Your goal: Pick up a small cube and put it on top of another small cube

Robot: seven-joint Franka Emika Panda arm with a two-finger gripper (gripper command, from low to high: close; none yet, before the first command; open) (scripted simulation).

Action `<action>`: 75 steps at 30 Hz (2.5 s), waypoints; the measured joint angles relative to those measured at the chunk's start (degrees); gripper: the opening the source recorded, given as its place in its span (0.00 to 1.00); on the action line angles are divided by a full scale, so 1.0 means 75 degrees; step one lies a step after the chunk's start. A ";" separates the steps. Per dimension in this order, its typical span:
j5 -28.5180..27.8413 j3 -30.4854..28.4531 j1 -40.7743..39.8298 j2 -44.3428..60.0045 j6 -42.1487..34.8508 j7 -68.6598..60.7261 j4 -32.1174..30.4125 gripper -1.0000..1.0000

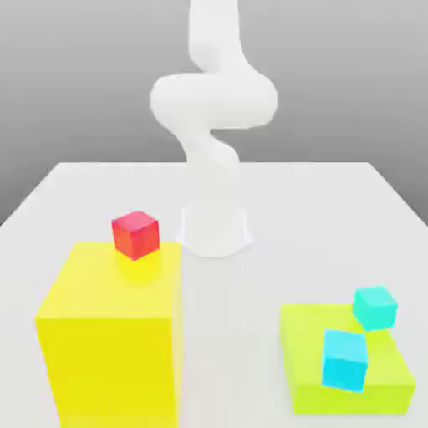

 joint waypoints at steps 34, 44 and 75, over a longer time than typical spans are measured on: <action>0.3567 -0.1111 -0.3388 0.7384 0.5369 -1.1512 -0.3692 0.50; 0.3135 -0.1492 -0.3108 0.7099 0.5139 -1.1171 -0.3774 0.00; -0.4037 0.2187 -0.1880 0.3679 0.3059 -0.4060 -0.2145 0.00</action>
